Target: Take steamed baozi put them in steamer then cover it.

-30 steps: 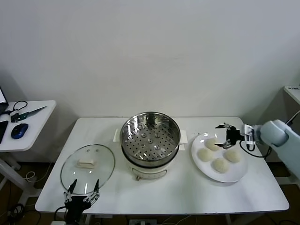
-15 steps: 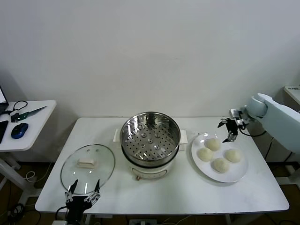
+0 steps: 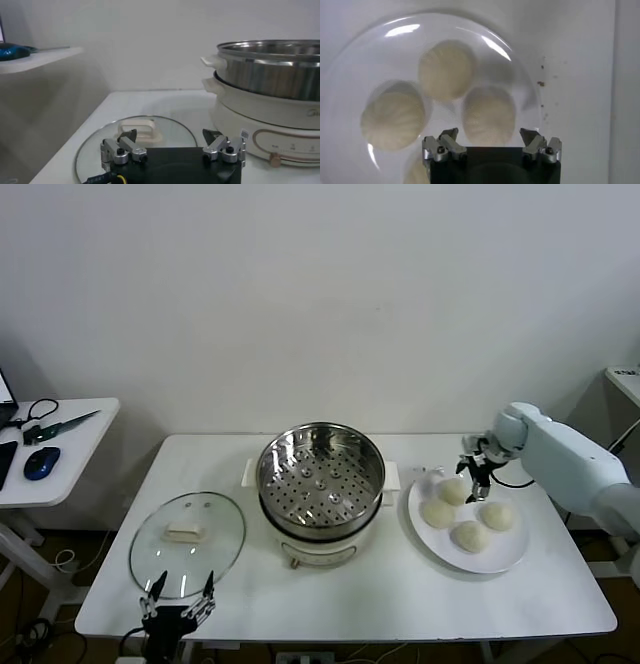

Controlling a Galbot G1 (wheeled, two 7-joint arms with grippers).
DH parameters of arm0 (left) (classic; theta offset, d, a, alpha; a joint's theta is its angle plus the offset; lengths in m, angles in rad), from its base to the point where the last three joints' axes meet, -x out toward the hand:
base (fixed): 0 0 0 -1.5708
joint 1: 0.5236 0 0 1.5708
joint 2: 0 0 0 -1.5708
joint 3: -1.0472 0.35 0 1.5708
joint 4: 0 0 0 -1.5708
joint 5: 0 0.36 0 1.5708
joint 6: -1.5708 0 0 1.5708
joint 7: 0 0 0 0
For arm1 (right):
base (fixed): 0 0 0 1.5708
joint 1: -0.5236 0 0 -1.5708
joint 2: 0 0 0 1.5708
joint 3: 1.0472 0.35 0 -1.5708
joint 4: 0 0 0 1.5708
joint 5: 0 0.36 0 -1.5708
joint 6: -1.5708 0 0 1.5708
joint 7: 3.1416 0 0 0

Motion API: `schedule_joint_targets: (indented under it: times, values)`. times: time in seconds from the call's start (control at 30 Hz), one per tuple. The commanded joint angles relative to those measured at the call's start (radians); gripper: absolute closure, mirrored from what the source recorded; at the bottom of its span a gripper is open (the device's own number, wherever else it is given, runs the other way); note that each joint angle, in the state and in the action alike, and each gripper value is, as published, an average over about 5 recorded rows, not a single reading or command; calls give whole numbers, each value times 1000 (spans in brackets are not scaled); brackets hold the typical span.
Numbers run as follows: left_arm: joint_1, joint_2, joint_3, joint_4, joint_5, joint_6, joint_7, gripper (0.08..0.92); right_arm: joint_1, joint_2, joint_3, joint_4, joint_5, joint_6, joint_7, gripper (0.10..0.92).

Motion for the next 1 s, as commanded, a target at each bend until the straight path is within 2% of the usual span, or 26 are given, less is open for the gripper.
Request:
schedule_joint_targets:
  times: [0.03,0.4,0.7,0.83,1.0]
  values:
    - [3,-2,1,2,4,-3,-2,177,-33,76,54,-103,-48,-4,16,237]
    - [9,-8,1,-5,11,1,-4,177,-6,56,20,-64,-12,0,-5,391]
    - [11,-2,2,-7,13,1,-5,177,395,18,-328,124,186,141,-48,406]
    - [12,1,7,-6,14,0,-6,177,633,57,-470,285,280,277,-83,406]
    - [12,5,10,-8,15,0,-5,177,819,130,-529,617,303,421,-100,406]
